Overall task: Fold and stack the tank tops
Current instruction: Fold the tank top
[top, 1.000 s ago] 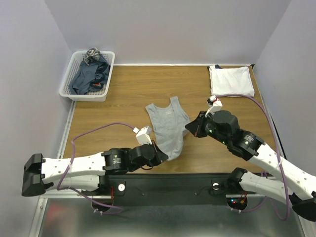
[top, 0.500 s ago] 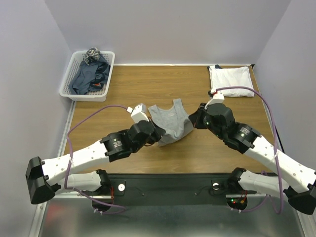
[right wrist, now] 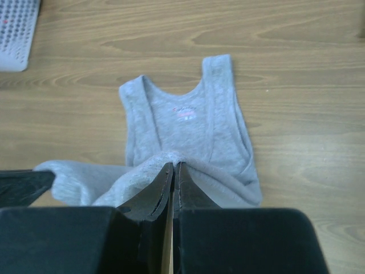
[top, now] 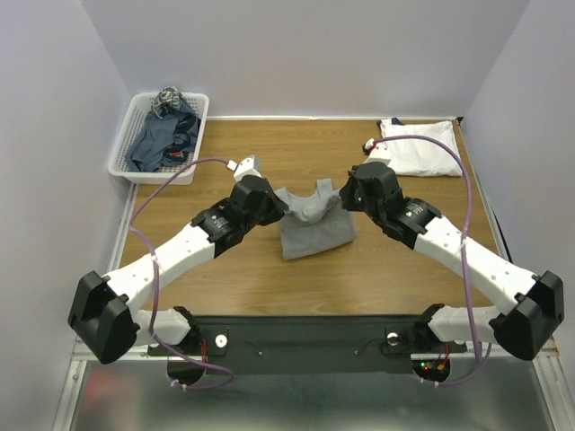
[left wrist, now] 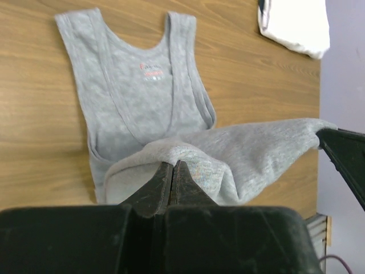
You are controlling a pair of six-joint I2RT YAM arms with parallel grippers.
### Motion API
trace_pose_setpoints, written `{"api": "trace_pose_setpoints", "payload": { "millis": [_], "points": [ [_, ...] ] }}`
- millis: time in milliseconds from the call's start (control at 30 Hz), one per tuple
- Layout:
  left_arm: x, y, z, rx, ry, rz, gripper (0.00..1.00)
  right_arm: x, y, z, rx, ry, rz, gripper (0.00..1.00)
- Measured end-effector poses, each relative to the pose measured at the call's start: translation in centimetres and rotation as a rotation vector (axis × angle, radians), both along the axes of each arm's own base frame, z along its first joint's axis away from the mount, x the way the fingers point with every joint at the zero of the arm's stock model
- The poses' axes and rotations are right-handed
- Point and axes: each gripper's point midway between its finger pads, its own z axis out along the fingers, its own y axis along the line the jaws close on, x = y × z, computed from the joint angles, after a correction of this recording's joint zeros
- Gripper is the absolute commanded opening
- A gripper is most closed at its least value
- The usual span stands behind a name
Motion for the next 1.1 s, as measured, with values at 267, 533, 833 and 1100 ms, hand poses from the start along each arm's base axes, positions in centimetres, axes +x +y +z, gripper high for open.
{"api": "trace_pose_setpoints", "payload": {
  "millis": [267, 533, 833, 1100],
  "points": [
    [6.0, 0.7, -0.3, 0.003, -0.007, 0.013, 0.00, 5.3, -1.9, -2.7, 0.012, 0.054, -0.057, 0.00],
    [14.1, 0.6, -2.2, -0.007, -0.007, 0.035, 0.00, 12.9, -1.2, -5.1, 0.051, 0.083, -0.055, 0.00],
    [26.7, 0.6, -9.4, -0.050, 0.004, 0.020, 0.68, 22.8, -2.5, -12.4, 0.079, 0.160, -0.101, 0.84],
    [26.5, 3.4, -8.7, -0.023, -0.005, 0.068, 0.62, 22.8, -4.3, -12.0, 0.060, 0.169, -0.136, 0.81]
  ]
}}
